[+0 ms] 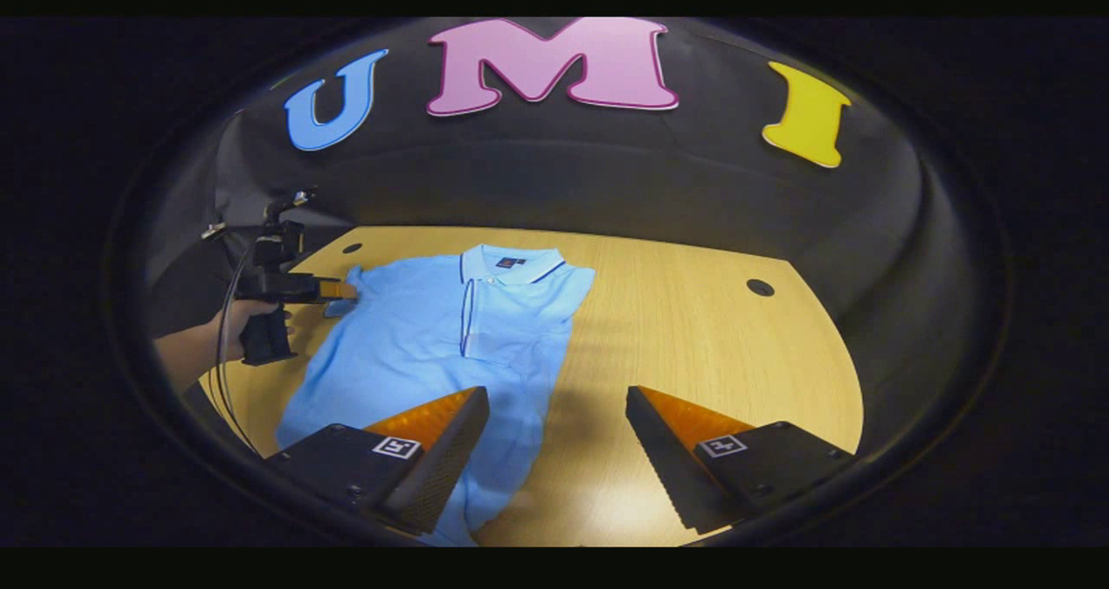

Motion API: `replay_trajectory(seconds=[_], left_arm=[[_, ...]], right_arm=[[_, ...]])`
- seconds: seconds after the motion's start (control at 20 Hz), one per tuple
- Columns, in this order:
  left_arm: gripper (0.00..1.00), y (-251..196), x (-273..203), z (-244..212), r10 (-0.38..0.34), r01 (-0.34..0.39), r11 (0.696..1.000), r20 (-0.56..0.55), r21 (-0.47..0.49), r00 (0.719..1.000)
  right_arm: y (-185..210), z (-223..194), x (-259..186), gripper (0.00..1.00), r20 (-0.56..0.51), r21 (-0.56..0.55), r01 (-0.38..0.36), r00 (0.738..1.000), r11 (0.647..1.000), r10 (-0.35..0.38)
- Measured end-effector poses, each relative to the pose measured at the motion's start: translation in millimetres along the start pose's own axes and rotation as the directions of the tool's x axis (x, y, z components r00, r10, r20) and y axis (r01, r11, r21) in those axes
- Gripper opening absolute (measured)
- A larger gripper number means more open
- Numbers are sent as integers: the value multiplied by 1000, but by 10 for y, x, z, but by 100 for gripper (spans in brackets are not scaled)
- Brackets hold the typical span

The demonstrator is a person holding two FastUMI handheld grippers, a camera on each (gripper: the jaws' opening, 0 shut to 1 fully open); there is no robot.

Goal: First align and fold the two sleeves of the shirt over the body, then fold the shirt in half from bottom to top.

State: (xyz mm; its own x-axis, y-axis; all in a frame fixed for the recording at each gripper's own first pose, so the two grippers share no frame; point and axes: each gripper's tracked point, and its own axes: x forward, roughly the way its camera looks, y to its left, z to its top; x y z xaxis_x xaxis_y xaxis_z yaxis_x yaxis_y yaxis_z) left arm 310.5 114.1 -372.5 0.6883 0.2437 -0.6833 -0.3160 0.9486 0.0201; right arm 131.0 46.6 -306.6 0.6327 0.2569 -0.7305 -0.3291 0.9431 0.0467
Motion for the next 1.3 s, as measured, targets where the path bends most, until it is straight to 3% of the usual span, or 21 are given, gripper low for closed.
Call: replay_trajectory(seconds=[0.1, 0.2, 0.25, 0.3, 0.4, 0.55, 0.65, 0.7, 0.85, 0.9, 1.2, 1.3], left_arm=[[90, -108, 13, 17, -28, 28, 999, -5, 30, 1000], [76, -166, 25, 21, -49, 49, 998, -13, 50, 999], [63, -211, -1, 39, -66, 66, 996, -12, 60, 998], [61, -232, 40, 33, -74, 75, 995, -9, 69, 997], [24, -292, 33, 63, -95, 94, 993, 2, 76, 995], [7, -312, 41, 108, -106, 105, 992, 12, 71, 994], [7, -311, 26, 113, -101, 100, 990, 8, 96, 995], [2, -335, 19, 125, -99, 98, 989, 4, 114, 995], [11, -494, -118, 261, -121, 113, 979, 37, 168, 992], [6, -615, -186, 315, -142, 131, 975, 53, 181, 988], [6, -1520, -714, 406, -325, 296, 922, 83, 251, 942], [12, -1806, -887, 336, -384, 358, 904, 75, 235, 920]], right_arm=[[-1, -54, -4, 100, -1, 22, -4, 1000, 1000, 4], [-5, -172, -47, 99, -17, 40, -6, 1000, 999, 7], [13, -191, -48, 99, -19, 51, -7, 1000, 999, 8], [31, -212, -55, 99, -19, 60, -10, 1000, 998, 11], [58, -255, -85, 99, -20, 65, -13, 1000, 998, 14], [76, -309, -129, 99, -21, 67, -15, 1000, 998, 17], [73, -341, -160, 99, -21, 67, -12, 1000, 998, 14], [62, -357, -185, 99, -19, 67, -8, 1000, 998, 10], [50, -390, -229, 99, -15, 73, 2, 1000, 997, -1], [48, -395, -251, 99, -12, 76, 5, 1000, 997, -4], [52, -525, -386, 99, -16, 89, 24, 1000, 996, -23], [56, -581, -445, 99, -17, 89, 30, 999, 996, -28]])
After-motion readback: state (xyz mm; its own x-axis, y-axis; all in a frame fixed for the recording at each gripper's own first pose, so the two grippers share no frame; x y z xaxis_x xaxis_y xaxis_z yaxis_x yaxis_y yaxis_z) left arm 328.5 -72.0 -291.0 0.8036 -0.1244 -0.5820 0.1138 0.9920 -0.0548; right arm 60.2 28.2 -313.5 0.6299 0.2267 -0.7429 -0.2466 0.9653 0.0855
